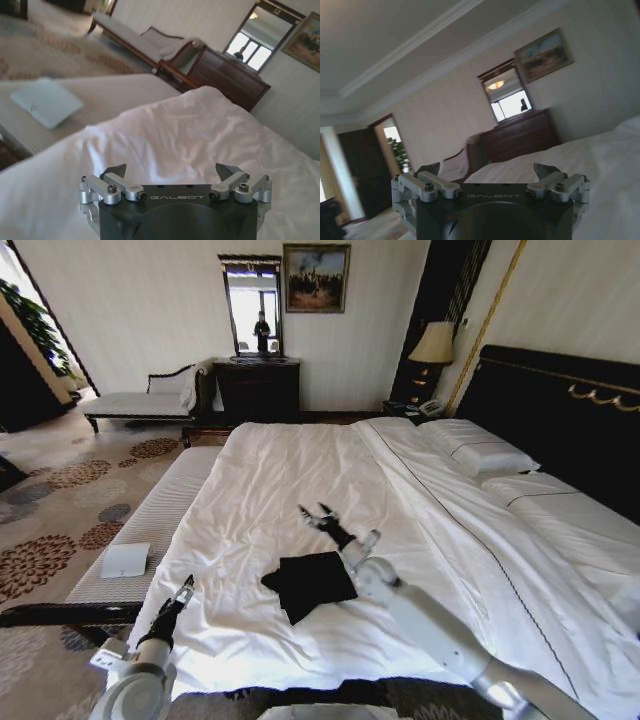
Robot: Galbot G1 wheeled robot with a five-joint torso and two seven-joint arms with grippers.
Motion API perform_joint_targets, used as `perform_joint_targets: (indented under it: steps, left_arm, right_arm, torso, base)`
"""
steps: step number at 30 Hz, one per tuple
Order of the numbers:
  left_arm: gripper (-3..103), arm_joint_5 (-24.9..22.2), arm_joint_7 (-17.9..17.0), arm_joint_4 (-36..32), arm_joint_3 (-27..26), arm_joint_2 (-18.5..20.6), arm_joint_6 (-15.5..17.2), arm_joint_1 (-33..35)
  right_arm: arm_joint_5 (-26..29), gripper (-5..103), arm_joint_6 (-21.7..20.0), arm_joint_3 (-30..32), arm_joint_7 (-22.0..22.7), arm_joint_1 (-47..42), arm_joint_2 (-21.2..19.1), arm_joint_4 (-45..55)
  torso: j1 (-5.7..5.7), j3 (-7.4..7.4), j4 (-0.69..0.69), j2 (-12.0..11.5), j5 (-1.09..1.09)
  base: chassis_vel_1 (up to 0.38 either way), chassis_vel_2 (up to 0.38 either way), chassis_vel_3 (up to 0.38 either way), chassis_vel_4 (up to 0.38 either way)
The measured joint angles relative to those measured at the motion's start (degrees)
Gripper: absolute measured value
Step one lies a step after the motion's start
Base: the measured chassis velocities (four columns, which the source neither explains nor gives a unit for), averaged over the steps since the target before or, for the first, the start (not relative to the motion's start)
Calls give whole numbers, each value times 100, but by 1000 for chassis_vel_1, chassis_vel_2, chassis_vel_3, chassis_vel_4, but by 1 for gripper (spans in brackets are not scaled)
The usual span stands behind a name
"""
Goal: Fold the clothes on the bed.
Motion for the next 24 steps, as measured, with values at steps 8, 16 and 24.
perform_joint_targets:
  steps: [8, 16, 24]
  left_arm:
    - [100, 2394, 197, -344, 265, -38, -478, -7]
    - [100, 3390, 269, -351, 240, -154, -813, 114]
    - [100, 3347, 504, -398, 339, -243, -834, 247]
  right_arm:
    - [-1802, 100, -176, 2174, 835, -1776, 0, 1008]
    - [-2795, 100, -753, 3283, 1413, -3350, 539, 1998]
    - [-3193, 100, -566, 3554, 1193, -3899, 1035, 2125]
  torso:
    - [-2, -1, 2, 1, -3]
    - [-3, -1, 2, 1, -5]
    - [-1, 0, 2, 1, -3]
  base:
    - [0, 0, 0, 0]
    - [0, 0, 0, 0]
    - [0, 0, 0, 0]
